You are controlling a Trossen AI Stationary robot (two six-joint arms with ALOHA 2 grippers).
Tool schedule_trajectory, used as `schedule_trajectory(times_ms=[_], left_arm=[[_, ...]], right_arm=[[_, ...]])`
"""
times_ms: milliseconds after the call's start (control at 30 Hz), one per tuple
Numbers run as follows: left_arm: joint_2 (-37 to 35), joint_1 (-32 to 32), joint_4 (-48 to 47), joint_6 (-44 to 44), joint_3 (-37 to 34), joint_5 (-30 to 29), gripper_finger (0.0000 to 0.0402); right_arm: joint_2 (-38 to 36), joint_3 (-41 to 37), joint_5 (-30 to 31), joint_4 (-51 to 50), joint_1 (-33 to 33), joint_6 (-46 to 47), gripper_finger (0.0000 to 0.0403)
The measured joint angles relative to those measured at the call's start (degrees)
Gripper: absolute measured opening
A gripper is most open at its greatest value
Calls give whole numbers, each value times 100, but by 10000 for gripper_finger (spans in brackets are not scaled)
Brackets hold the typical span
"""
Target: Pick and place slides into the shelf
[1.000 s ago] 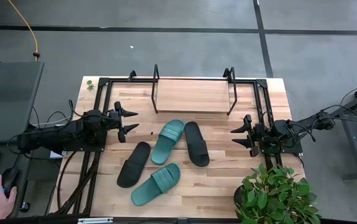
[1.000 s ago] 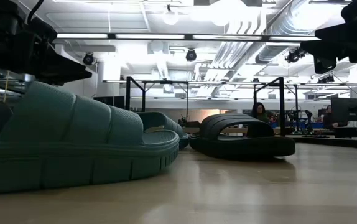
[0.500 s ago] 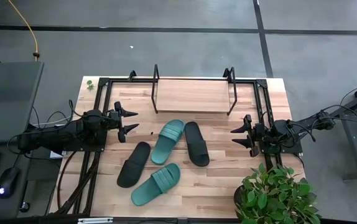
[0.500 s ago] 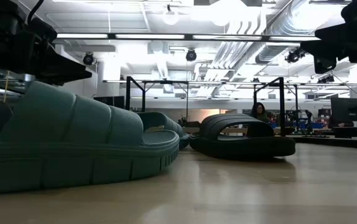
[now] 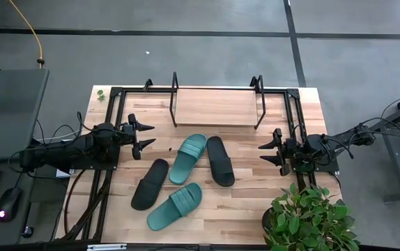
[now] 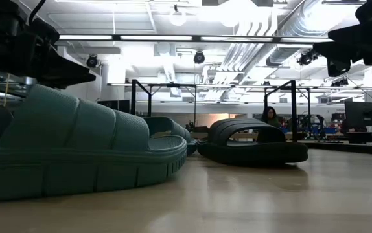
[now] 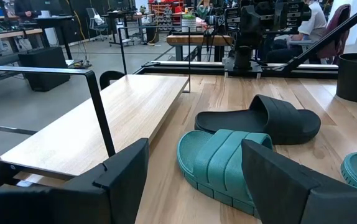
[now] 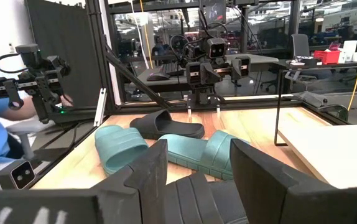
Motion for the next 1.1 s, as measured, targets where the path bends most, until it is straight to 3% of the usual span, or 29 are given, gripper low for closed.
schedule_trajectory(times_ms=[200,467,1100], left_arm=[[-1,1,-1,1,0,1,239],[-2,1,-2,0,0,0,239],[0,1,192,-160,0,8,239]], right_arm=[[-2,0,2,0,0,-27,165],[-1,-1,1,0,1,-1035,165],[0,-2,4,28,0,-1023,165]])
